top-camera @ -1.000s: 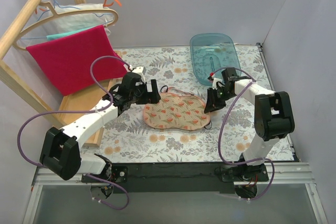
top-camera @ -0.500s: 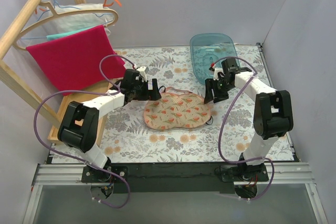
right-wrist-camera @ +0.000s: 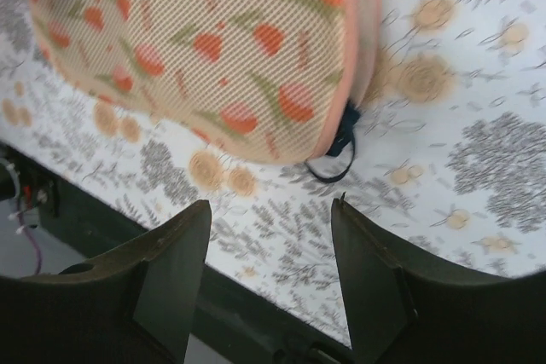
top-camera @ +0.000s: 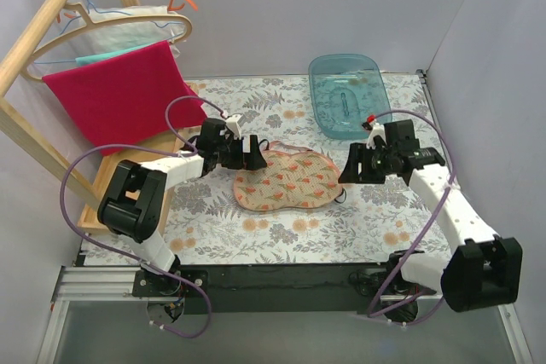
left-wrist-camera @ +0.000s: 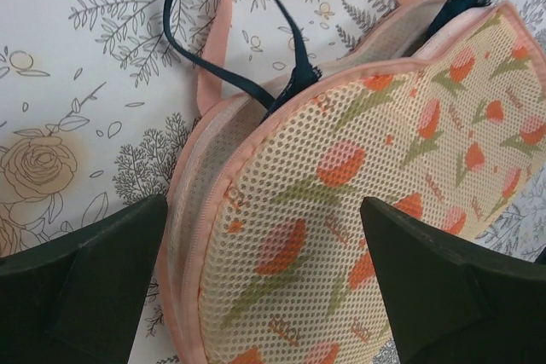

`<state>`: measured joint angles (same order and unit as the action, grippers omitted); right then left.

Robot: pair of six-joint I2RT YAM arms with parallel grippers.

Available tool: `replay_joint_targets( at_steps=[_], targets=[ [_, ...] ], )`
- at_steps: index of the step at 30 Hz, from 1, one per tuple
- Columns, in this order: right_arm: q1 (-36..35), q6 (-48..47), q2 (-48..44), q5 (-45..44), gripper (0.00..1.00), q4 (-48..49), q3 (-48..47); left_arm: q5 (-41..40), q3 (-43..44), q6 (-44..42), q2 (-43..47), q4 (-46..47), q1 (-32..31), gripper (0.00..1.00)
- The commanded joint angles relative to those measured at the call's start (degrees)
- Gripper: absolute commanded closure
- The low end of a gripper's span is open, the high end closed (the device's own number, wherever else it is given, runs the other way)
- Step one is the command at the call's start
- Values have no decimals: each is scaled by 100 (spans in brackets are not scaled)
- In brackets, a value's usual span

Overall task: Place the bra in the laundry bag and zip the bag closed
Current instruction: Adjust the laundry bag at the center of the board.

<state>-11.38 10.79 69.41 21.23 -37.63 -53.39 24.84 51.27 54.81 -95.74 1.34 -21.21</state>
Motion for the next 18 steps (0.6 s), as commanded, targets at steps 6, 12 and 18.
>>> replay_joint_targets(
  at_steps=[6,12,18],
  targets=[
    [-119,968,-1376,1848,32,412,1372,179,-107,21,-164,156,12,13],
    [-225,1329,-1527,2078,32,879,1989,-128,-336,355,196,59,3,31],
    [-400,1409,-1202,2025,32,1213,2052,-479,-705,829,618,-99,-50,37]
  ],
)
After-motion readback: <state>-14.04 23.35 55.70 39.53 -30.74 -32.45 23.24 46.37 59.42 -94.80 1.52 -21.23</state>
